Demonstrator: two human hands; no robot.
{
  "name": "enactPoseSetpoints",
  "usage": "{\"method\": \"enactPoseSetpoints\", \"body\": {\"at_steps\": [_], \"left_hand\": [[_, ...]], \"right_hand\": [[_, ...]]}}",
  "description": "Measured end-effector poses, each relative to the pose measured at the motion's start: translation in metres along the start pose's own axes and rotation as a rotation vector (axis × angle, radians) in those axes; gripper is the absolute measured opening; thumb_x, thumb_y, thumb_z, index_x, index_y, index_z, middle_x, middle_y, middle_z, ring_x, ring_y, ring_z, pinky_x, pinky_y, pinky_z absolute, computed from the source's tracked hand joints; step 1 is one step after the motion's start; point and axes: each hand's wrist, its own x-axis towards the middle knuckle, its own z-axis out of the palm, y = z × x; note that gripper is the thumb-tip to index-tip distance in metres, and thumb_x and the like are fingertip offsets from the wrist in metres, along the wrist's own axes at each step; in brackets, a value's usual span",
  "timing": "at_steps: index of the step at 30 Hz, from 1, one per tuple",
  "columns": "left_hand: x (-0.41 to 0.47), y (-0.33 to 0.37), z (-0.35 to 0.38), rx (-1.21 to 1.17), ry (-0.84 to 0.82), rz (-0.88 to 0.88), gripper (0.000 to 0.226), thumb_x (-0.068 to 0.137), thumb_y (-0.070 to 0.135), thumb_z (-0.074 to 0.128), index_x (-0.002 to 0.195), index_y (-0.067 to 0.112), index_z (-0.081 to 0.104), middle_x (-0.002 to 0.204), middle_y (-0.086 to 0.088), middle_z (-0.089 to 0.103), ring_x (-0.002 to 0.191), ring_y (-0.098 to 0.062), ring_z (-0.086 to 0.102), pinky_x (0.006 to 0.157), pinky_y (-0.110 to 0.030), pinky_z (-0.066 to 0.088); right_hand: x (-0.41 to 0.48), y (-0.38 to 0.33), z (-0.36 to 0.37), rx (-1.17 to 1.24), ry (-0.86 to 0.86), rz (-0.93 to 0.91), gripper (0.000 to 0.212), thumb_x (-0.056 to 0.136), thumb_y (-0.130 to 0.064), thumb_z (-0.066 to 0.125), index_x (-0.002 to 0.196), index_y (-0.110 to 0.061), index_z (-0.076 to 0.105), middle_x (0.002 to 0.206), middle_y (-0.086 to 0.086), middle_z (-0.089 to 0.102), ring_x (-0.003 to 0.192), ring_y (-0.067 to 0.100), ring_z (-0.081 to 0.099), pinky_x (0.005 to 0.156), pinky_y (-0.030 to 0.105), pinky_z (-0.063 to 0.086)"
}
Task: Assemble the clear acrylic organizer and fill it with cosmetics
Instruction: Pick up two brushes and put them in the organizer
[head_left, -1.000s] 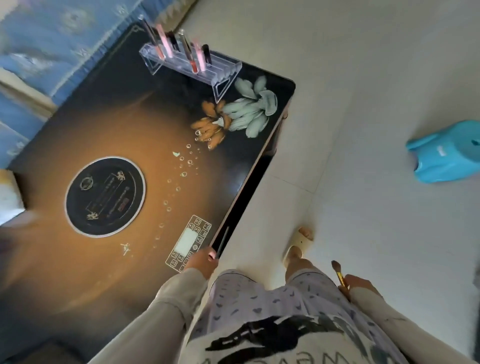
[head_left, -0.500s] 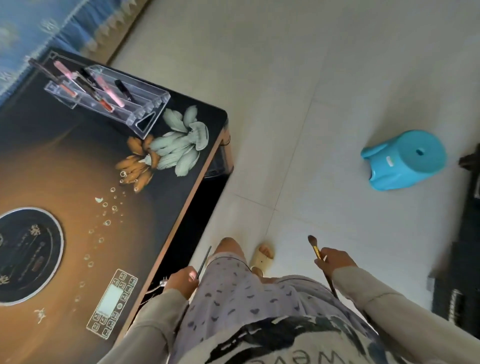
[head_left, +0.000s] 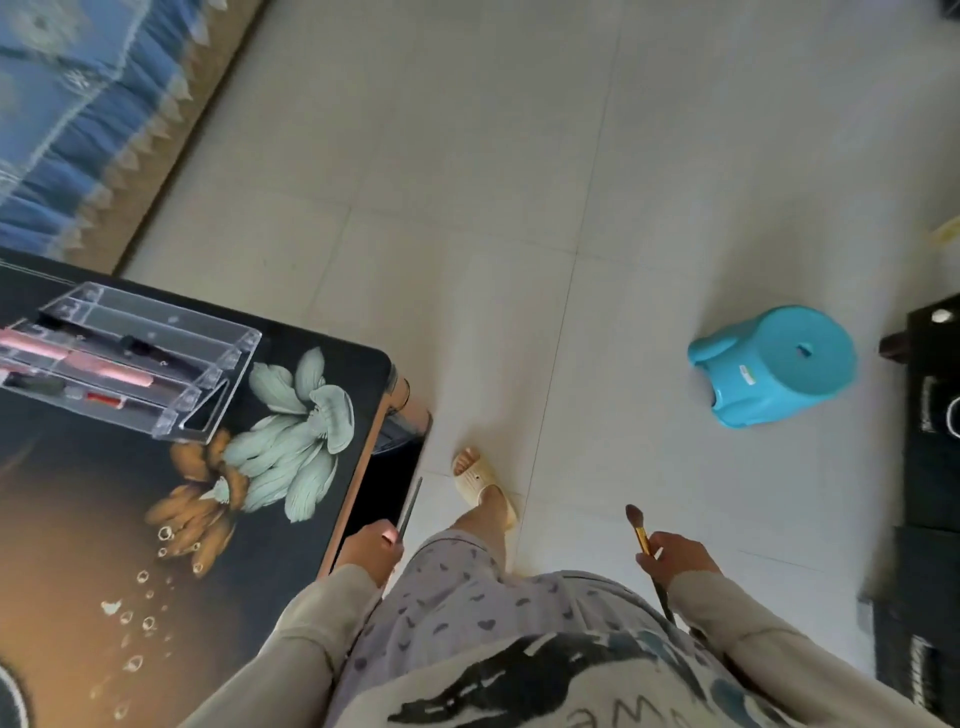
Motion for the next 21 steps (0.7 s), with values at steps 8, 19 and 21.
{"method": "enactPoseSetpoints", "body": {"at_steps": [8,19,21], "left_hand": [[0.049,0.097,-0.099,0.169,0.042,0.105,0.030,0.093,0.014,0.043,0.119,0.003,0.053,0.123,-0.018,0.060,0.115,-0.032,0.056,0.097,-0.034,0.043],[0.092,0.145,-0.161,0.001,0.072,-0.064,0.029,0.091,0.012,0.043,0.116,0.005,0.056,0.123,-0.015,0.061,0.117,-0.029,0.055,0.097,-0.030,0.042],[0.096,0.148,-0.161,-0.060,0.068,-0.137,0.028,0.090,0.013,0.044,0.115,0.006,0.056,0.123,-0.014,0.061,0.115,-0.028,0.055,0.095,-0.029,0.043]], "right_hand": [[0.044,-0.064,-0.069,-0.059,-0.081,0.061,0.019,0.092,-0.031,0.044,0.084,-0.019,0.055,0.111,0.005,0.064,0.087,0.018,0.056,0.073,0.022,0.039],[0.133,-0.163,-0.189,-0.111,-0.022,-0.053,0.016,0.090,-0.032,0.052,0.080,-0.020,0.052,0.108,0.007,0.066,0.095,0.022,0.060,0.076,0.025,0.042],[0.152,-0.185,-0.221,-0.205,-0.023,-0.117,0.020,0.091,-0.032,0.050,0.096,-0.014,0.059,0.111,0.008,0.065,0.101,0.023,0.060,0.076,0.023,0.038]]}}
